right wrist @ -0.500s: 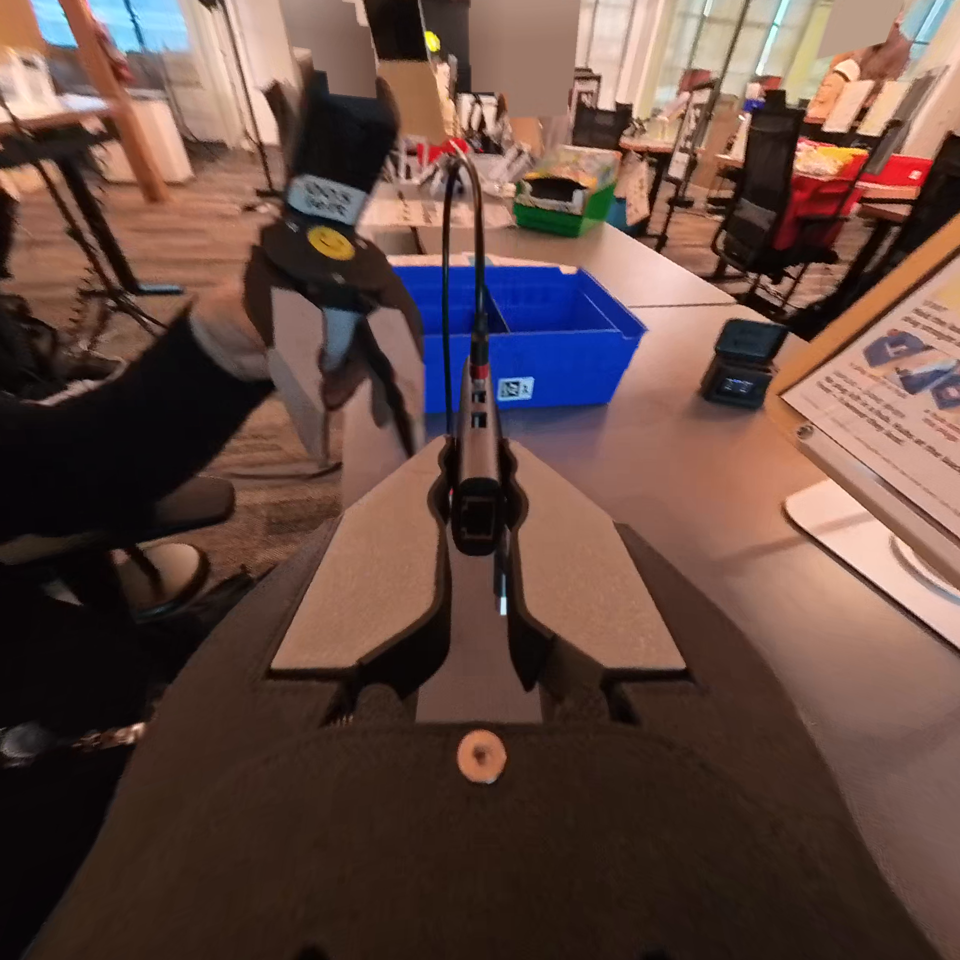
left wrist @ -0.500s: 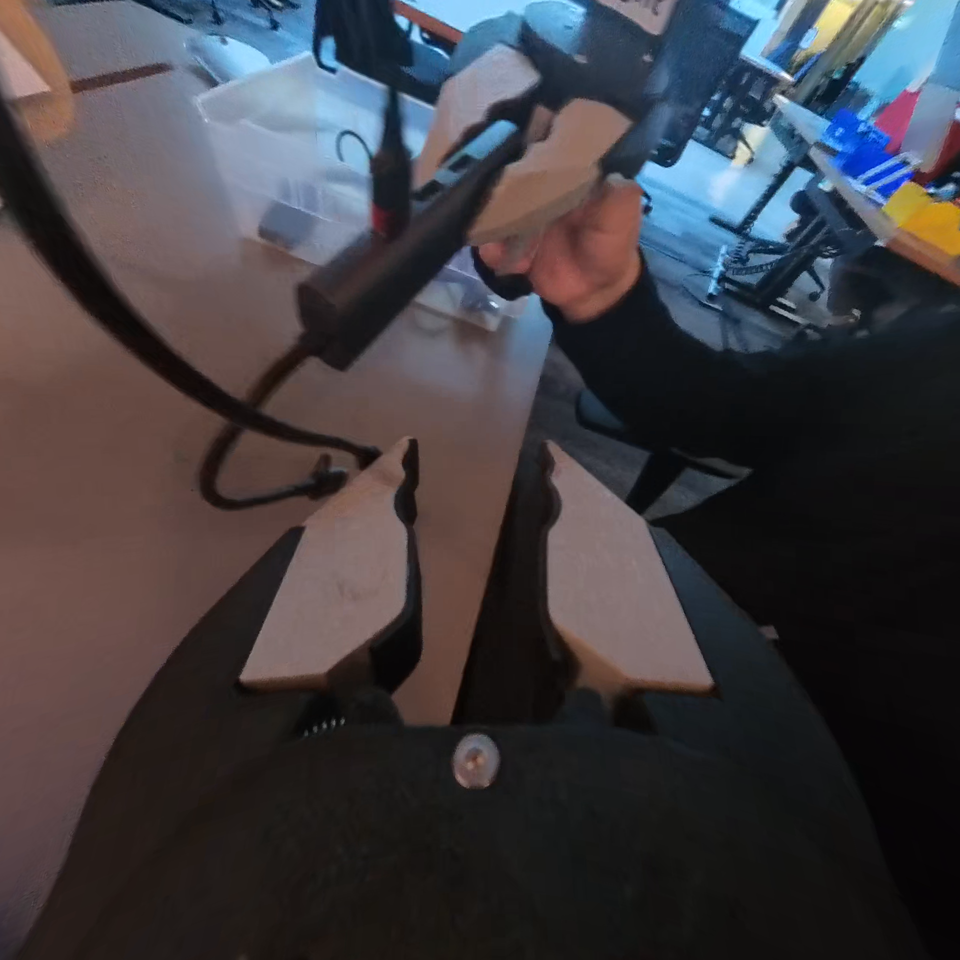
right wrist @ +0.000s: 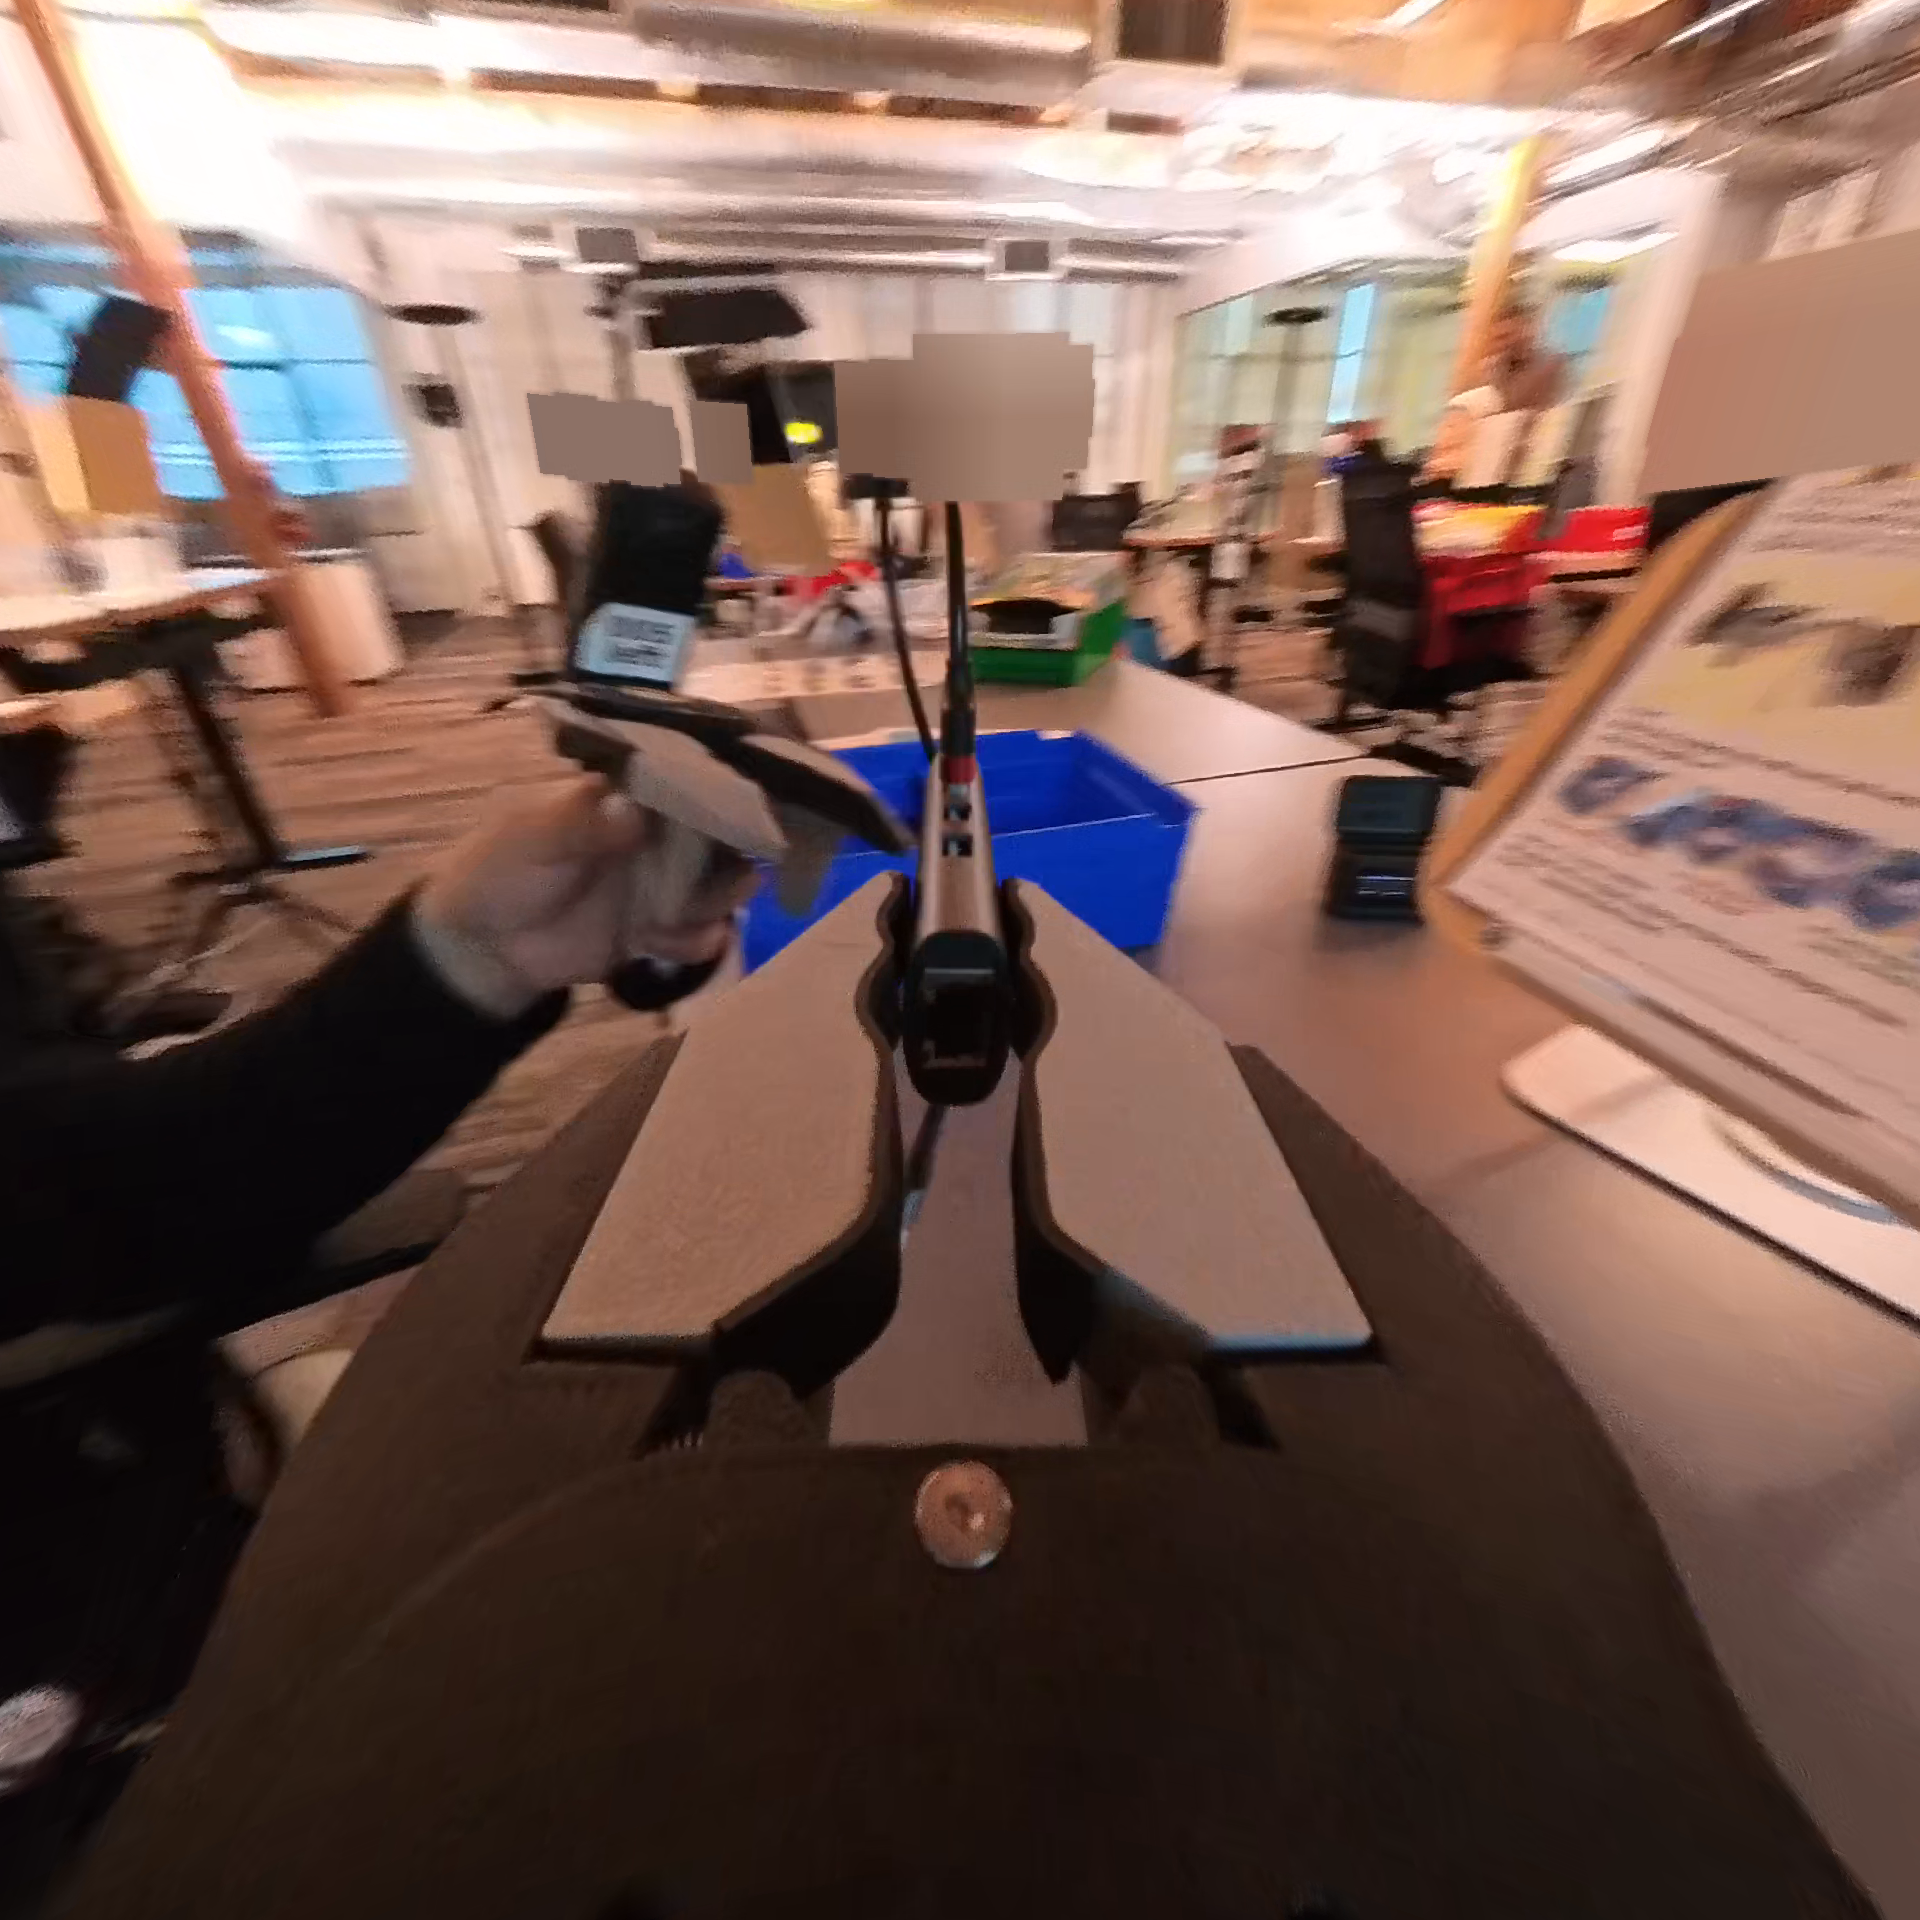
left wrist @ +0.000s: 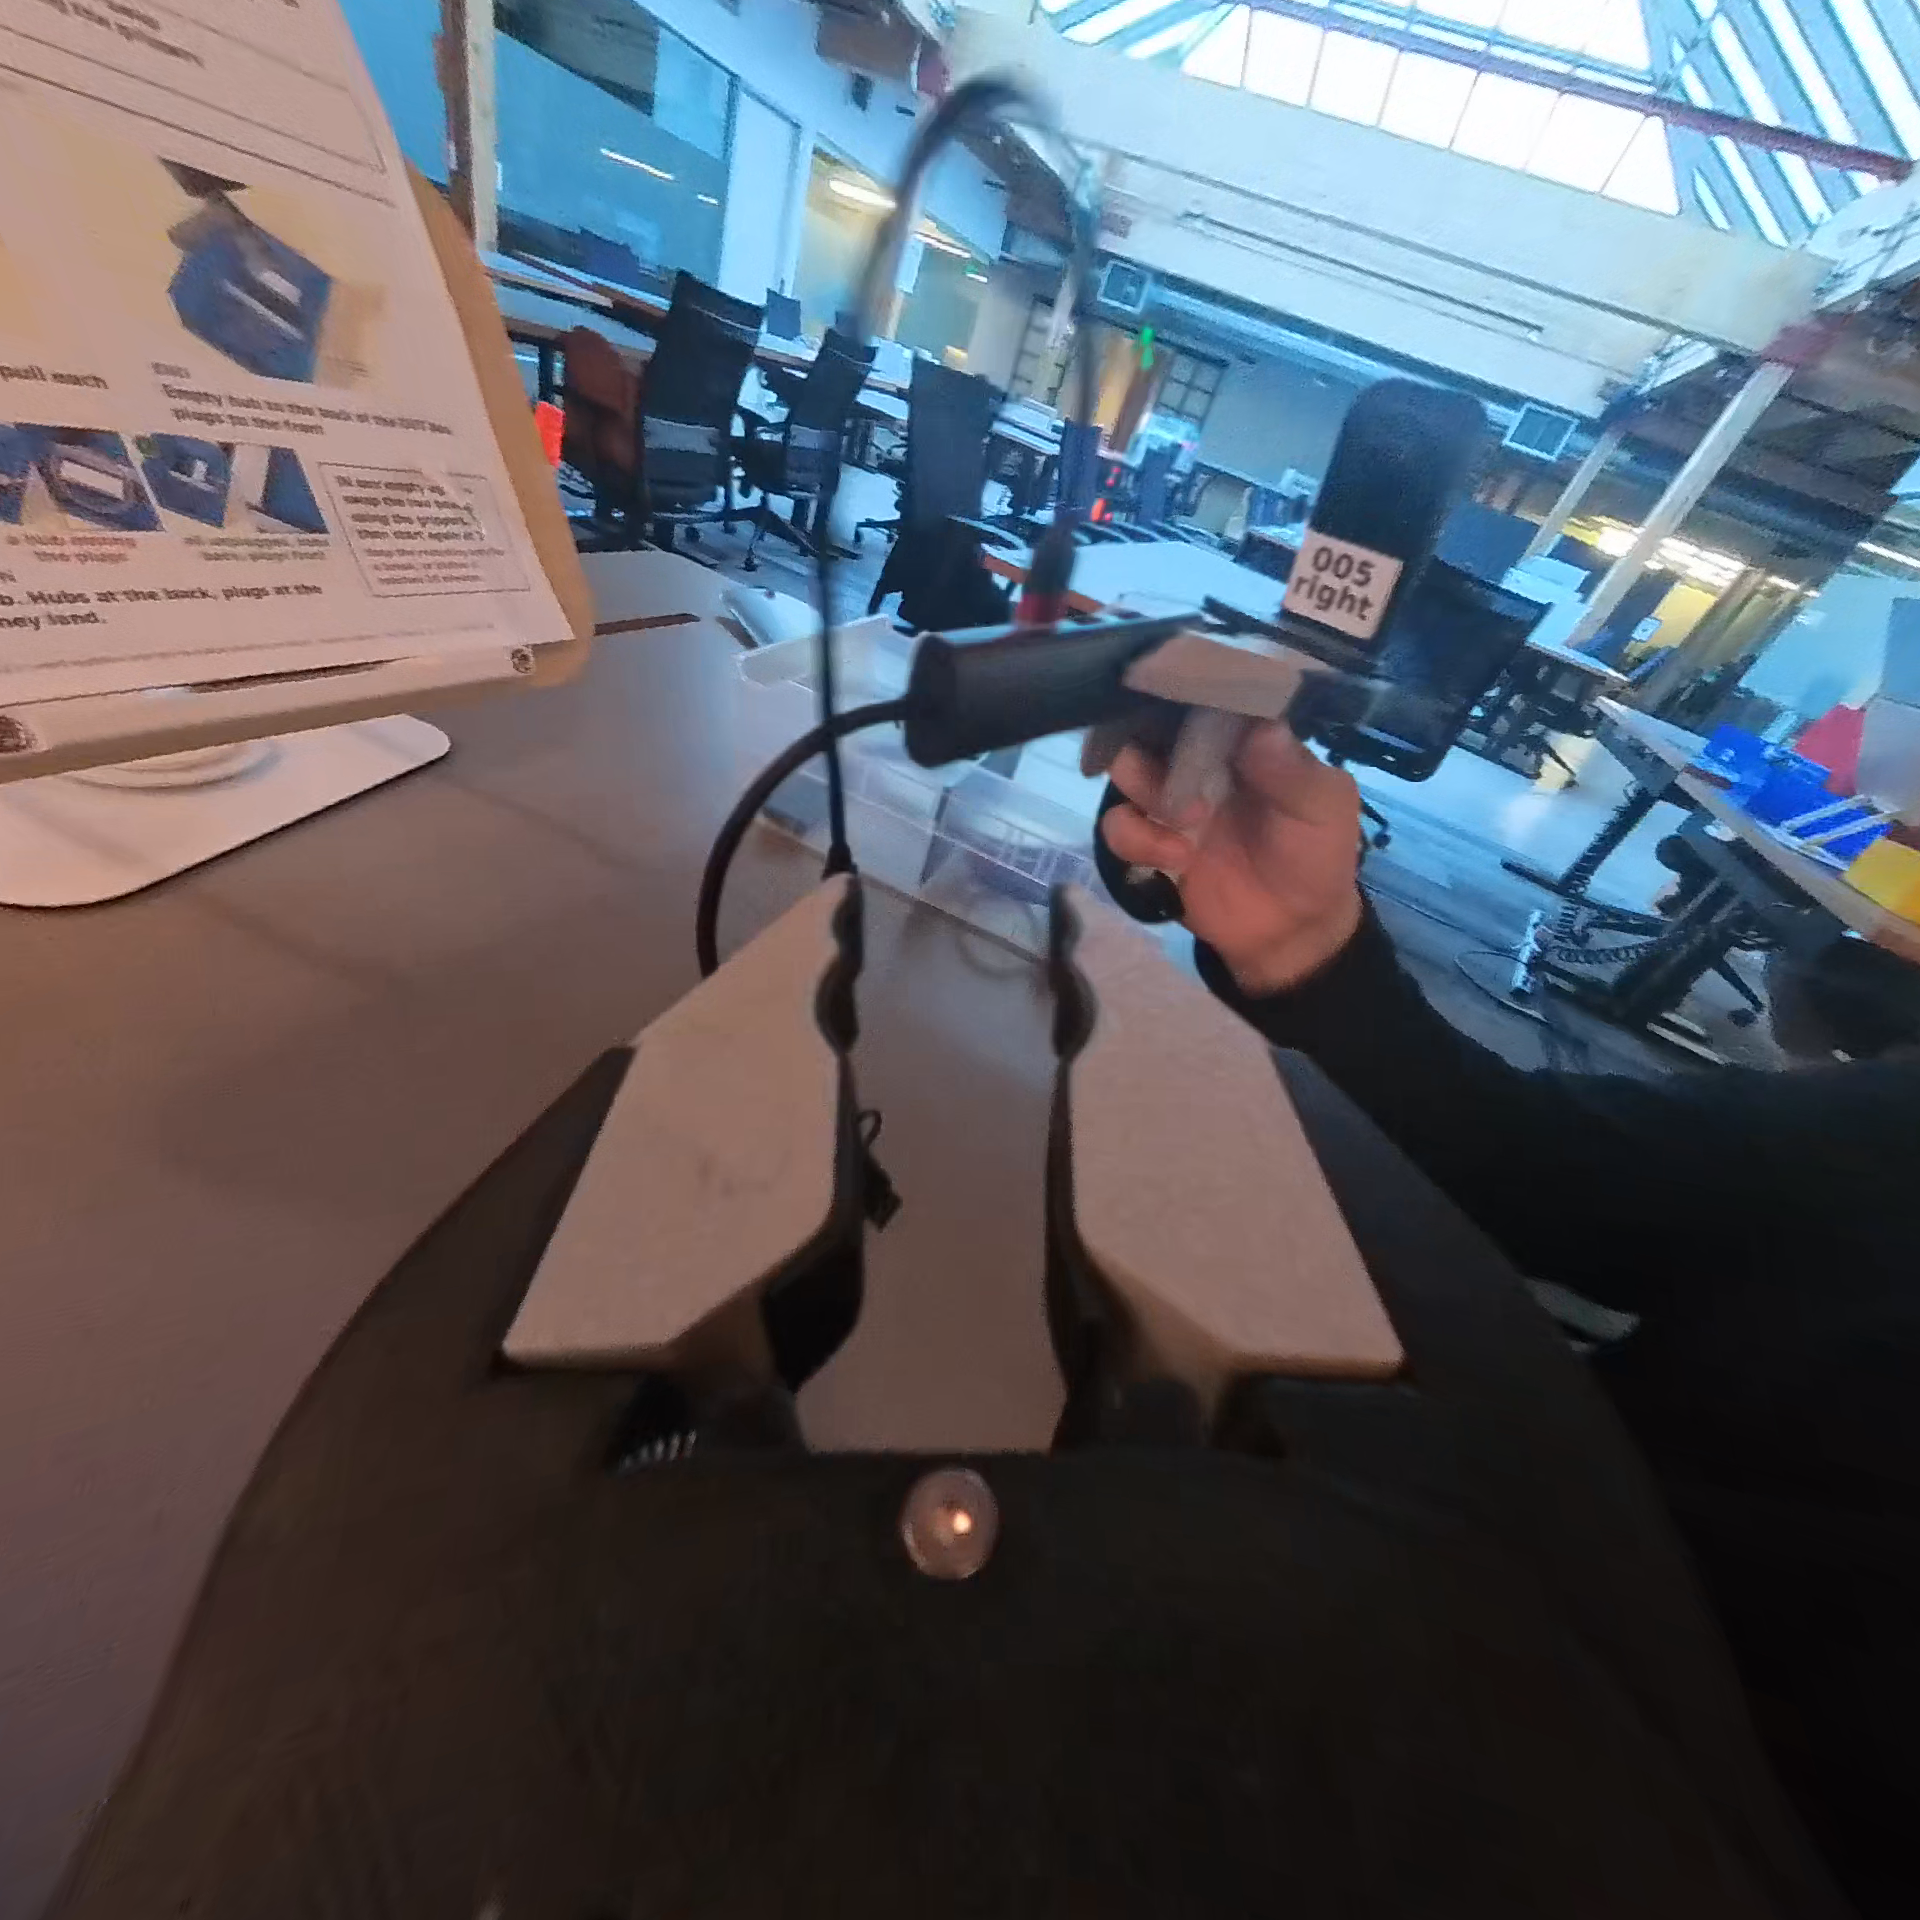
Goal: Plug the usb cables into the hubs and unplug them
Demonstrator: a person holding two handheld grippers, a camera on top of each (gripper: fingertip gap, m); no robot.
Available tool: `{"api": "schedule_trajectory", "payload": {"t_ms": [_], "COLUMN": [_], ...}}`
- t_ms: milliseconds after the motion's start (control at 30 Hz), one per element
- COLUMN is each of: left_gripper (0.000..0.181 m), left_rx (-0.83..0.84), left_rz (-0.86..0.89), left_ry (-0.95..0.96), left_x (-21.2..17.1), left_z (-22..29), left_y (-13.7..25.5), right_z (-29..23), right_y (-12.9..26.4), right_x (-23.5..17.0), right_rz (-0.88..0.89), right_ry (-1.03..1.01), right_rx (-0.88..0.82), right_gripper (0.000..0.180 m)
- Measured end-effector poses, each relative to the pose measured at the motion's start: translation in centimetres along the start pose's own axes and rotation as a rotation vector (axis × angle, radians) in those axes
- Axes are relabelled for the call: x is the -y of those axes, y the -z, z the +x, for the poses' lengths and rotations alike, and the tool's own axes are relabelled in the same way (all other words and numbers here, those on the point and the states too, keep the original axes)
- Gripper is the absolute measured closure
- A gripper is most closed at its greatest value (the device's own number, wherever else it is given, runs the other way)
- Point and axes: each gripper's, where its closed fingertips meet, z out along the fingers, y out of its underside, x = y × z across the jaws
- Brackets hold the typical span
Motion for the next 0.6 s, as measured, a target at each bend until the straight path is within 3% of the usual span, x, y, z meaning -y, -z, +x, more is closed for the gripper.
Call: {"api": "schedule_trajectory", "payload": {"t_ms": [67, 200, 433, 600], "left_gripper": [0.162, 0.15, 0.143, 0.139], "left_rx": [-0.045, -0.149, -0.227, -0.148], "left_rz": [-0.025, -0.182, -0.213, -0.307], "left_ry": [0.003, 0.018, -0.034, -0.034], "left_x": [-0.1, -2.6, -4.8, -7.4], "left_z": [0.6, 2.7, 6.0, 4.0], "left_y": [0.9, 0.0, -4.1, -5.2], "right_z": [1.0, 0.7, -1.9, -1.4], "right_y": [0.8, 1.0, -0.8, -1.8], "right_x": [0.6, 0.9, 0.6, -1.7], "right_rz": [0.011, -0.024, -0.029, -0.127], "right_ry": [0.02, 0.071, 0.137, 0.188], "right_rx": [-0.079, -0.141, -0.153, -0.176], "right_gripper": [0.166, 0.166, 0.166, 0.166]}}
